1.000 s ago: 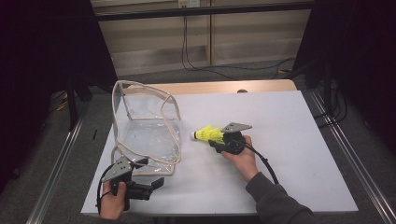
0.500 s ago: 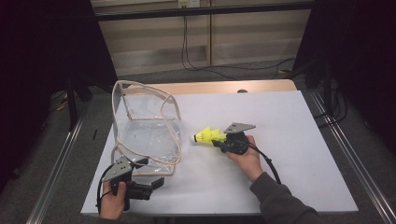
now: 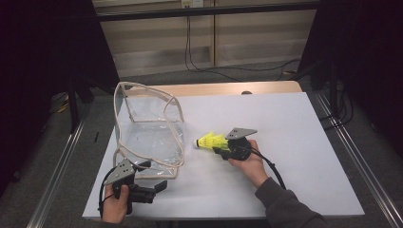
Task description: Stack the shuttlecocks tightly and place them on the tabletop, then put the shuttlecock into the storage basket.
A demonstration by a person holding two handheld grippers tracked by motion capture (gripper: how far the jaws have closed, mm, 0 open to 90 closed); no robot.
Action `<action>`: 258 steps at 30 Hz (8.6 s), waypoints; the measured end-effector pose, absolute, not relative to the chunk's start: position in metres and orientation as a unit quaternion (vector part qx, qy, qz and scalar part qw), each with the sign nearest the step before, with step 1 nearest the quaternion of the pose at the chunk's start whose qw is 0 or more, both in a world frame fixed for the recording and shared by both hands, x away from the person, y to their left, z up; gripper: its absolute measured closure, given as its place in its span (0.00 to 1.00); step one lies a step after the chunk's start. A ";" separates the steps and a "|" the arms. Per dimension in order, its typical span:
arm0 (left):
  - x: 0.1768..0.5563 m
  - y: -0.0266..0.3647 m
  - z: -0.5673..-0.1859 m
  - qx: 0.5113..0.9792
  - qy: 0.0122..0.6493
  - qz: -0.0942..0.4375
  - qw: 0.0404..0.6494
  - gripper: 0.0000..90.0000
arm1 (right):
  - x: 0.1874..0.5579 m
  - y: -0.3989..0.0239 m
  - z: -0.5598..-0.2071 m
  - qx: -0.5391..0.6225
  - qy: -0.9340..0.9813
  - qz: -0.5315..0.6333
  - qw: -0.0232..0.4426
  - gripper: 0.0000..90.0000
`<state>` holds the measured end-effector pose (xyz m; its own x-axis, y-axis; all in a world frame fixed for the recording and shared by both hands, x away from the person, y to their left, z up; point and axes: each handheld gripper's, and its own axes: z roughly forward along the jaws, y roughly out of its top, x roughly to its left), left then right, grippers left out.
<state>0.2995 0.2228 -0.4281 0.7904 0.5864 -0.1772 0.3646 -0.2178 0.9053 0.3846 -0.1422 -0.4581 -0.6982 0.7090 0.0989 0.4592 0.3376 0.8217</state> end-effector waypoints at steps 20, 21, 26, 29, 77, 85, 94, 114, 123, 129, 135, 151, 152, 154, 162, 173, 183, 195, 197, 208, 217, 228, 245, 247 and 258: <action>0.299 0.223 -0.428 0.772 0.309 0.100 0.547 0.02 | 0.390 -0.131 -0.459 0.348 0.817 0.427 0.173 0.92; 0.299 0.223 -0.428 0.773 0.308 0.101 0.546 0.02 | 0.390 -0.131 -0.459 0.346 0.818 0.426 0.173 0.92; 0.299 0.223 -0.428 0.771 0.309 0.101 0.547 0.02 | 0.390 -0.133 -0.458 0.345 0.816 0.434 0.164 0.92; 0.299 0.223 -0.428 0.771 0.308 0.100 0.548 0.02 | 0.390 -0.134 -0.456 0.348 0.812 0.441 0.156 0.92; 0.299 0.223 -0.428 0.770 0.307 0.100 0.550 0.02 | 0.385 -0.152 -0.385 0.345 0.768 0.523 0.132 0.92; 0.299 0.223 -0.428 0.770 0.307 0.100 0.549 0.02 | 0.384 -0.150 -0.374 0.340 0.765 0.530 0.133 0.92; 0.299 0.223 -0.428 0.770 0.307 0.099 0.551 0.02 | 0.385 -0.143 -0.364 0.340 0.761 0.536 0.134 0.92; 0.299 0.223 -0.428 0.771 0.306 0.098 0.549 0.02 | 0.390 -0.128 -0.341 0.326 0.764 0.537 0.148 0.92; 0.299 0.224 -0.428 0.772 0.305 0.098 0.549 0.02 | 0.391 -0.122 -0.331 0.322 0.762 0.541 0.153 0.92; 0.299 0.224 -0.428 0.771 0.306 0.098 0.549 0.02 | 0.392 -0.118 -0.326 0.319 0.764 0.540 0.155 0.92; 0.299 0.224 -0.428 0.771 0.306 0.098 0.549 0.02 | 0.392 -0.113 -0.319 0.317 0.765 0.538 0.158 0.92; 0.299 0.224 -0.428 0.772 0.305 0.097 0.549 0.02 | 0.393 -0.099 -0.305 0.313 0.762 0.545 0.159 0.92; 0.299 0.224 -0.428 0.772 0.304 0.097 0.549 0.02 | 0.393 -0.098 -0.305 0.312 0.762 0.545 0.158 0.92; 0.299 0.224 -0.428 0.772 0.304 0.097 0.550 0.02 | 0.393 -0.096 -0.303 0.311 0.764 0.543 0.159 0.92; 0.299 0.224 -0.428 0.771 0.304 0.096 0.551 0.02 | 0.392 -0.085 -0.300 0.305 0.765 0.547 0.154 0.92; 0.299 0.224 -0.428 0.771 0.304 0.096 0.551 0.02 | 0.390 -0.067 -0.296 0.300 0.769 0.544 0.151 0.92; 0.299 0.224 -0.428 0.771 0.304 0.096 0.552 0.02 | 0.392 -0.053 -0.294 0.300 0.771 0.540 0.152 0.92; 0.299 0.224 -0.428 0.770 0.304 0.094 0.553 0.02 | 0.395 -0.042 -0.298 0.303 0.774 0.535 0.150 0.92; 0.299 0.224 -0.428 0.769 0.304 0.094 0.554 0.02 | 0.395 -0.039 -0.298 0.303 0.776 0.533 0.148 0.92; 0.299 0.225 -0.428 0.770 0.302 0.094 0.553 0.02 | 0.396 -0.027 -0.298 0.300 0.779 0.530 0.149 0.92; 0.299 0.225 -0.428 0.770 0.302 0.094 0.553 0.02 | 0.396 -0.017 -0.297 0.296 0.781 0.529 0.149 0.92; 0.299 0.225 -0.428 0.768 0.303 0.095 0.556 0.02 | 0.397 -0.004 -0.299 0.292 0.785 0.526 0.145 0.92; 0.299 0.225 -0.428 0.769 0.302 0.094 0.555 0.02 | 0.395 0.013 -0.300 0.289 0.785 0.529 0.142 0.92; 0.299 0.225 -0.428 0.769 0.303 0.094 0.556 0.02 | 0.394 0.015 -0.300 0.289 0.785 0.530 0.142 0.92; 0.299 0.225 -0.428 0.769 0.302 0.094 0.555 0.02 | 0.392 0.026 -0.301 0.288 0.786 0.530 0.135 0.92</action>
<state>0.2989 0.2254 -0.4280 0.7999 0.5689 -0.1908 0.3600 -0.2005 0.9112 0.3916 0.0265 -0.3015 -0.7980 0.5954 0.0935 0.3094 0.2715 0.9114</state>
